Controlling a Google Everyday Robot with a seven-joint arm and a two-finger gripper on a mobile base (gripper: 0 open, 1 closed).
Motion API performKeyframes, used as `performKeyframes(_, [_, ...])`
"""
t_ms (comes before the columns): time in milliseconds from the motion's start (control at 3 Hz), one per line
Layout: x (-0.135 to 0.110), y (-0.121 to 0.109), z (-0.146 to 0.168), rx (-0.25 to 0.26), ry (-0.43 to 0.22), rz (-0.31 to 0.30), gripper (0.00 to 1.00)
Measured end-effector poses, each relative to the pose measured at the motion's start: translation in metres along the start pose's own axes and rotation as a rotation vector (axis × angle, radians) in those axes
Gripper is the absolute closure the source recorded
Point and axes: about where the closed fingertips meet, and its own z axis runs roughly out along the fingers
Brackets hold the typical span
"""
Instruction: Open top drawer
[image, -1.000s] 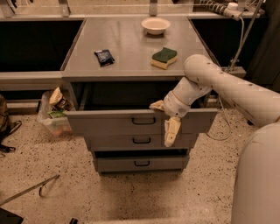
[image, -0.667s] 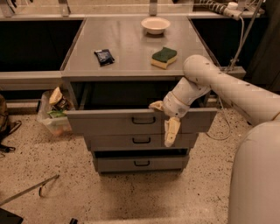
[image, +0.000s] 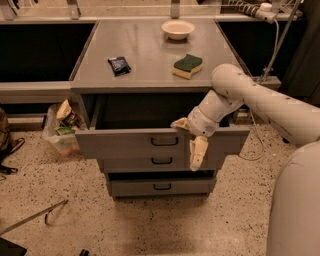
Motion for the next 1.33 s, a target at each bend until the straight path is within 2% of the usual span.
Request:
performKeyframes(1000, [-0.006, 0.002, 0.005, -0.026, 0.011, -0.008, 0.00])
performKeyframes(1333, [-0.031, 0.054, 0.010, -0.043, -0.002, -0.004, 0.00])
